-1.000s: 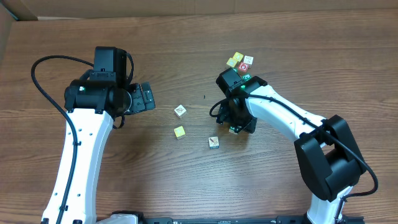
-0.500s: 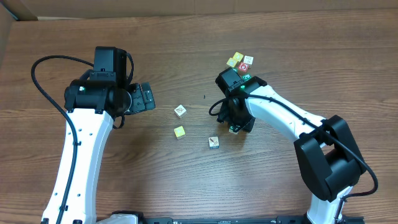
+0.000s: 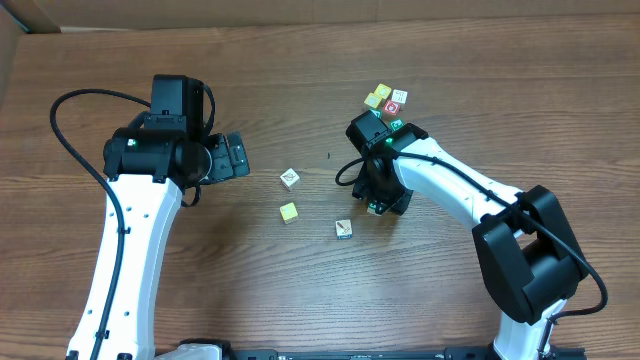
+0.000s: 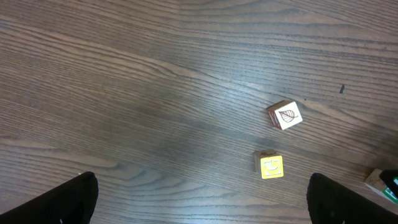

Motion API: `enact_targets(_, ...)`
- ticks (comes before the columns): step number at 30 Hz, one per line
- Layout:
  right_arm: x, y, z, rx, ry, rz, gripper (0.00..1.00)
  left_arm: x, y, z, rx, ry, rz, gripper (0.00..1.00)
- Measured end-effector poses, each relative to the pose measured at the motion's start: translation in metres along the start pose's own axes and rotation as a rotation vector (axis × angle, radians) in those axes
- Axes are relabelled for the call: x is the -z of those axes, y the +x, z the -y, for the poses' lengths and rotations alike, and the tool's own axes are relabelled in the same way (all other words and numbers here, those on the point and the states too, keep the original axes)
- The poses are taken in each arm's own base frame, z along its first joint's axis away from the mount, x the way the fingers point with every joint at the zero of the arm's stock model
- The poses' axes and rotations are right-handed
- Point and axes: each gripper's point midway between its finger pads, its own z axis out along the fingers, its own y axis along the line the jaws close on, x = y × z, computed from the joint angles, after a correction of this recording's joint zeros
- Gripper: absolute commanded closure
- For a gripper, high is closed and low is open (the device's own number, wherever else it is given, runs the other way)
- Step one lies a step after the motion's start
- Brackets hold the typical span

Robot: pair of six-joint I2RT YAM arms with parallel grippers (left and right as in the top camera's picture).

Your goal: Flip 3 blocks

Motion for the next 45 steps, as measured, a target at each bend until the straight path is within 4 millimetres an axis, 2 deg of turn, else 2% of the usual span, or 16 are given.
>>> enact_targets(6, -0.008, 0.005, 0.004, 0.002, 0.011, -0.003, 0.45, 0.0, 0.0, 0.0, 0.0, 0.0, 0.0, 0.0)
enact_targets(9, -0.011, 0.006, 0.007, 0.002, 0.022, 0.003, 0.51, 0.0, 0.0, 0.0, 0.0, 0.0, 0.0, 0.0)
enact_targets(13, -0.011, 0.004, 0.006, 0.003, 0.018, 0.01, 0.51, 0.0, 0.0, 0.0, 0.0, 0.0, 0.0, 0.0)
enact_targets(17, -0.011, 0.004, 0.007, 0.025, 0.021, 0.008, 0.58, 0.0, 0.0, 0.0, 0.0, 0.0, 0.0, 0.0)
enact_targets(28, -0.01, 0.015, 0.022, 0.083, 0.079, -0.039, 0.57, 0.0, 0.0, 0.0, 0.0, 0.0, 0.0, 0.0)
enact_targets(45, -0.008, 0.035, 0.01, 0.2, -0.002, -0.15, 0.56, 0.0, 0.0, 0.0, 0.0, 0.0, 0.0, 0.0)
